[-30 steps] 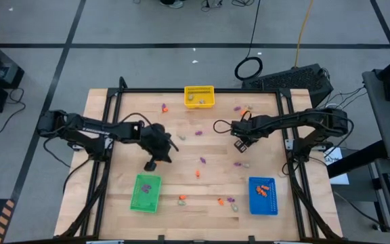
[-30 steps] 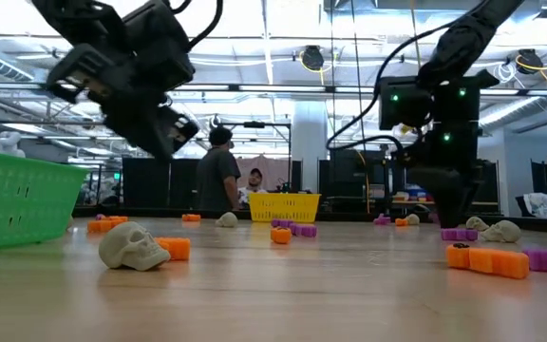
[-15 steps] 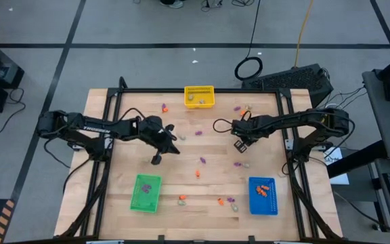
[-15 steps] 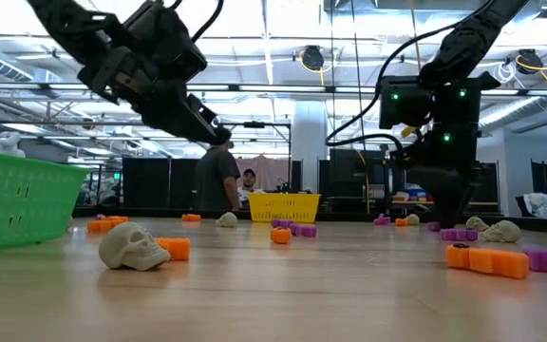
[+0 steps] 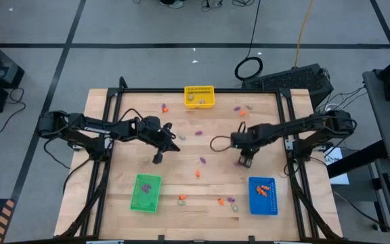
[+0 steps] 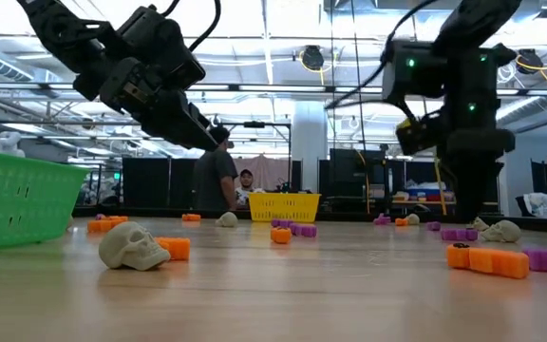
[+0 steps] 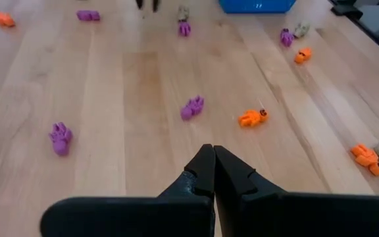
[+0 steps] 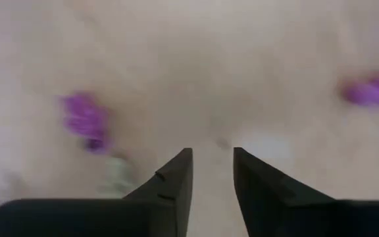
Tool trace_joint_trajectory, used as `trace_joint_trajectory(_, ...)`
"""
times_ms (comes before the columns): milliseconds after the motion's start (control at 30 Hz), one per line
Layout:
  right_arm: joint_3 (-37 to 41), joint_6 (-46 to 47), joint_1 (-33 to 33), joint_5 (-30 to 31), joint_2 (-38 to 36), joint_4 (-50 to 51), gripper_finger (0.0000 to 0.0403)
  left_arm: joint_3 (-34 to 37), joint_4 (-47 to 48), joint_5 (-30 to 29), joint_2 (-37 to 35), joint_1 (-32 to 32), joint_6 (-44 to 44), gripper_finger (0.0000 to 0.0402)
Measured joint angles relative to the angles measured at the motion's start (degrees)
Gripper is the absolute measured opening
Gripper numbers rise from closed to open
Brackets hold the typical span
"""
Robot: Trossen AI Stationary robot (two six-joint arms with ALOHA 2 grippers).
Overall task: Sort Halloween decoration
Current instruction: Put the purple skeleton toy into the green bin
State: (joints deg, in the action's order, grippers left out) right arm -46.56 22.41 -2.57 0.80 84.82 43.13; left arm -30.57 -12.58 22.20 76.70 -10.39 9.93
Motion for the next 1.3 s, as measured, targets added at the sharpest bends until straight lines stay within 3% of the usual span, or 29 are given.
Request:
trace_joint_trajectory(267, -0.05, -0.65, 7.91, -2.54, 0.46, -5.92, 0.0136, 0.0, -0.2, -0.04, 0.0, 0.02, -0.2, 0.0)
trace_joint_trajectory(667, -0.12, -1.09, 9.34, -4.12, 4.4, -8.78, 0.0115, 0.0, -0.72, -0.17, 0.0, 0.07, -3.47, 0.0)
trace_joint_trajectory(867, -0.31, -1.64, 9.43, -3.7, 5.77, -8.79, 0.0086, 0.0, -0.9, -0.18, 0.0, 0.07, -6.66, 0.0)
trace_joint_trajectory(1100, -0.21, -6.44, 9.45, -1.93, 5.53, -9.54, 0.0014, 0.0, -2.38, -2.5, 0.0, 0.97, -6.69, 0.0)
trace_joint_trajectory(1300, -1.08, -9.17, 9.37, 2.97, 5.56, -16.16, 0.0009, 0.0, -4.13, -5.95, 0.36, 3.5, -6.66, 0.0)
